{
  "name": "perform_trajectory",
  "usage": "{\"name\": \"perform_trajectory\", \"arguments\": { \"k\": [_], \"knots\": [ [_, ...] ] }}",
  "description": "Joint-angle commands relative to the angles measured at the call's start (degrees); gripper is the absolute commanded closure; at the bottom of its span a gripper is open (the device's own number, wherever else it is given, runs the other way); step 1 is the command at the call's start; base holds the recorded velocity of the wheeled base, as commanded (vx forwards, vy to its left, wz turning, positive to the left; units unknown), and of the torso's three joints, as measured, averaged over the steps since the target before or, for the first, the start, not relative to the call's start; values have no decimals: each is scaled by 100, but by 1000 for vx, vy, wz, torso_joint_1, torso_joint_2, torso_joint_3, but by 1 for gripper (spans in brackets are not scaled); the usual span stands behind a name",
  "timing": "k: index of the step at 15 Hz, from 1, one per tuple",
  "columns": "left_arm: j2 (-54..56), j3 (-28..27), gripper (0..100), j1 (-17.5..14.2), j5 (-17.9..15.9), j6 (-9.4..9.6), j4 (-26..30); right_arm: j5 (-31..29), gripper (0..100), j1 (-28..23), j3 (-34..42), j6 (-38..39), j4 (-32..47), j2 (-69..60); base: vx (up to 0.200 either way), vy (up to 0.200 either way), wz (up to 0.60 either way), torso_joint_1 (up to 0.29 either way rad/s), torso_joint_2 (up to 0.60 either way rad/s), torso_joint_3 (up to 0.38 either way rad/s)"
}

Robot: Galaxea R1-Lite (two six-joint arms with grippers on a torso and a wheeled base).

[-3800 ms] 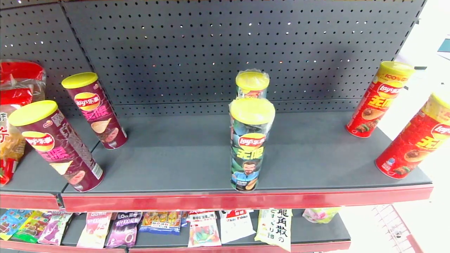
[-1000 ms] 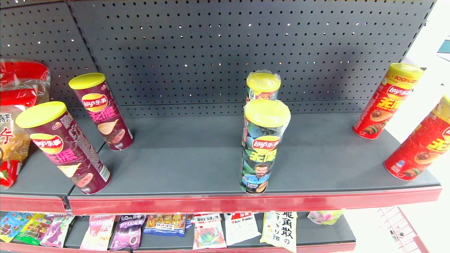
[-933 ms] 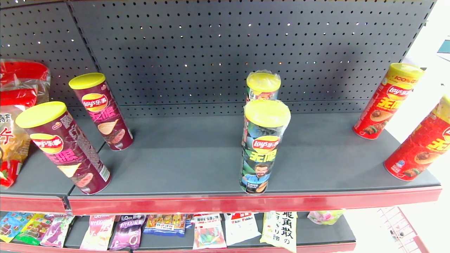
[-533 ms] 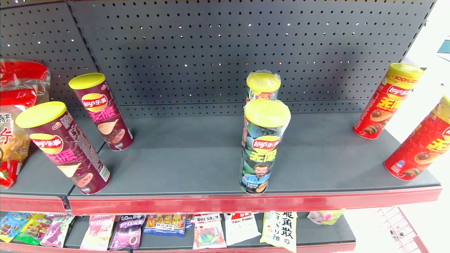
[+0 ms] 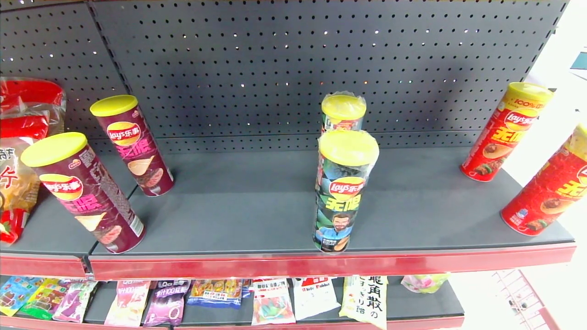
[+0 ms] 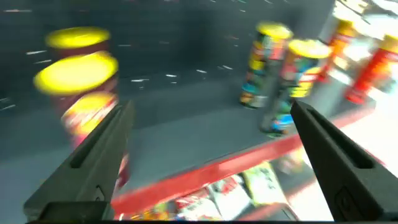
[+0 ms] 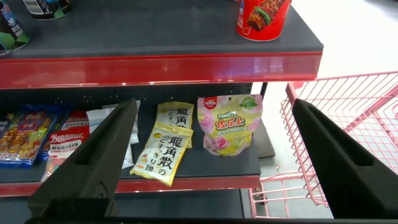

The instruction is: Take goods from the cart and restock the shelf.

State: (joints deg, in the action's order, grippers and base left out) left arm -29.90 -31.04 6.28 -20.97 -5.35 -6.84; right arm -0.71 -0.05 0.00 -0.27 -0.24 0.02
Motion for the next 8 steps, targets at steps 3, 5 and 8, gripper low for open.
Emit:
{"name": "perform_trajectory", "arguments": {
  "k": [3, 5, 8],
  "knots": [
    [-3004, -966, 0, 1077, -742, 1027, -151, -17, 0, -4, 0, 0, -2, -2, 0, 0, 0, 0, 0, 0],
    [-3320, -957, 0, 1605, -716, 1027, -160, -17, 0, -4, 0, 0, -2, -2, 0, 0, 0, 0, 0, 0],
    [-3988, -992, 0, 1824, -522, 1080, -151, -17, 0, -4, 0, 0, -2, -2, 0, 0, 0, 0, 0, 0]
  ]
}}
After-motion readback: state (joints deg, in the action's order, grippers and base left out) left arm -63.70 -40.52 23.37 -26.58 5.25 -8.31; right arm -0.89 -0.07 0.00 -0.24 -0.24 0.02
